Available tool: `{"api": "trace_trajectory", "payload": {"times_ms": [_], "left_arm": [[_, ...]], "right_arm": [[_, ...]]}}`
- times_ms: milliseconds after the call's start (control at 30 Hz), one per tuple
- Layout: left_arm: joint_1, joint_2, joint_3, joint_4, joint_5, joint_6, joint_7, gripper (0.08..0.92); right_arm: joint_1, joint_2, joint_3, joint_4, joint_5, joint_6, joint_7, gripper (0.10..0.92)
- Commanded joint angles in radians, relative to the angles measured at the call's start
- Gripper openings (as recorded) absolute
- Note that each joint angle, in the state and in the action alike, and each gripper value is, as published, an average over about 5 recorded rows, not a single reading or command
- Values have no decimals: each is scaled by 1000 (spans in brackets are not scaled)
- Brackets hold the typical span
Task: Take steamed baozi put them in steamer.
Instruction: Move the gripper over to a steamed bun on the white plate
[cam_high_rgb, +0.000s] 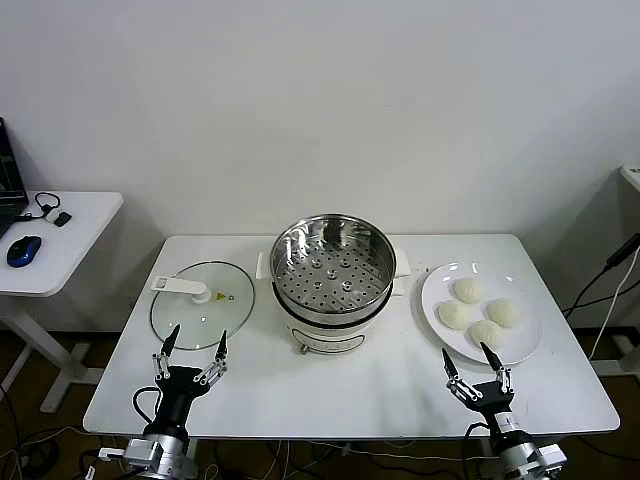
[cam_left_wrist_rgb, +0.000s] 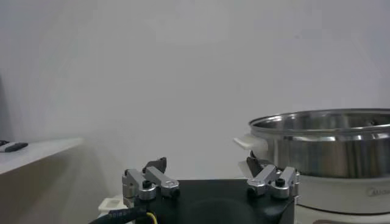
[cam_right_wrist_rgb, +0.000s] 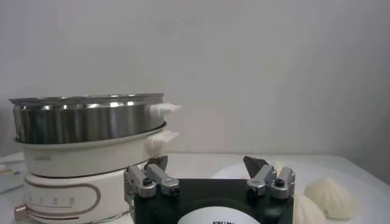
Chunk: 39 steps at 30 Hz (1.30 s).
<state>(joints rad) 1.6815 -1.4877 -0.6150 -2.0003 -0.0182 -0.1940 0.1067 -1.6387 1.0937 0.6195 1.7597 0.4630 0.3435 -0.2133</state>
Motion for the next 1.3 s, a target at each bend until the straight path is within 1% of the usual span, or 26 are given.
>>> {"api": "trace_trajectory", "payload": {"times_ms": [33, 100, 300, 467, 633, 833, 1000, 1133, 1300], "left_arm": [[1, 12, -3, 5, -6, -2, -6, 823], [0, 16, -3, 7, -8, -1, -7, 823], [-3, 22, 0, 5, -9, 1, -9, 823], [-2, 21, 4, 2, -8, 0, -11, 823], [-2, 23, 6, 4, -11, -2, -12, 823], [-3, 28, 6, 3, -20, -1, -13, 823], [-5, 31, 3, -1, -24, 0, -13, 823], [-8, 29, 3, 0, -25, 1, -13, 823], [-9, 27, 5, -4, -24, 3, -14, 823]], "right_arm": [[86, -146, 90, -28, 12, -58, -174, 823], [125, -206, 105, -59, 18, -71, -227, 823], [330, -443, 64, -222, 0, -74, -468, 823], [582, -602, -127, -385, -38, -42, -629, 823], [871, -677, -399, -477, -116, -39, -741, 823], [1314, -671, -831, -625, -244, 3, -831, 823], [1645, -622, -1174, -784, -282, 35, -907, 823], [1808, -563, -1370, -888, -301, 39, -955, 823], [1896, -470, -1476, -1019, -346, 45, -993, 823]]}}
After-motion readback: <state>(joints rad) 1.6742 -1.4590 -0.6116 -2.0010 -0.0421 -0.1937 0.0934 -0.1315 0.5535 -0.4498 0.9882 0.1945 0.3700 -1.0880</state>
